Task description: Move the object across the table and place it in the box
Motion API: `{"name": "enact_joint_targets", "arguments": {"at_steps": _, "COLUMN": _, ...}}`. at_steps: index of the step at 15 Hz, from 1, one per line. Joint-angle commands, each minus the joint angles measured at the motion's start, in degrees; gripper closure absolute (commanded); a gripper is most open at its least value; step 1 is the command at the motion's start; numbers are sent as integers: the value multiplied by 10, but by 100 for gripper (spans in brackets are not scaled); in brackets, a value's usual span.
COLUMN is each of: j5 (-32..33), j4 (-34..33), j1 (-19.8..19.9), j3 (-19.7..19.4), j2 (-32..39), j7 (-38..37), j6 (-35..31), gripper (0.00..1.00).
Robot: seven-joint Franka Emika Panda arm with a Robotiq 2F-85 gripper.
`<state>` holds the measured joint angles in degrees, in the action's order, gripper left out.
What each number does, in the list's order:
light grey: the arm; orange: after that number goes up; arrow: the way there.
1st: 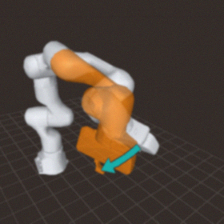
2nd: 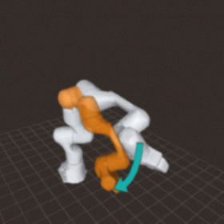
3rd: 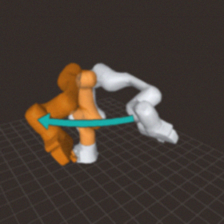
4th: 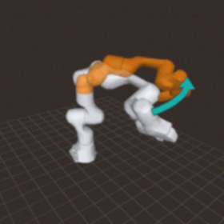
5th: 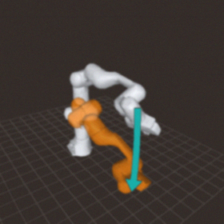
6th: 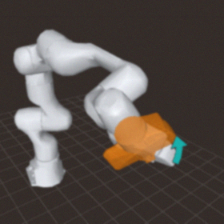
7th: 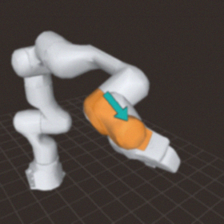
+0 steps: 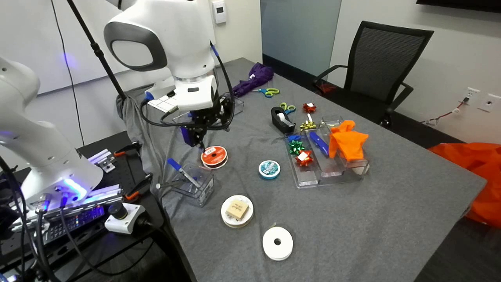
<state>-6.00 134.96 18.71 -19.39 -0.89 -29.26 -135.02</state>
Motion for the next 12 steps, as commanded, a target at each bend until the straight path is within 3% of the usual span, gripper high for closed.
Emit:
{"name": "enact_joint_targets", "arguments": {"at_steps": 1, "j5": -9, "j4": -5, "j1": 9, "j3": -7, "j2": 38, "j7": 71, "j6": -33, "gripper": 0}}
{"name": "enact_joint_targets", "arguments": {"at_steps": 7, "j5": -79, "j4": -40, "j1": 39, "j3": -17, "j2": 142, "j7": 270, "j6": -54, "gripper": 0}}
{"name": "enact_joint_targets", "arguments": {"at_steps": 12, "j5": -99, "j4": -96, "j1": 71, "j3": -7, "j2": 225, "j7": 324, "j6": -40, "gripper": 0}}
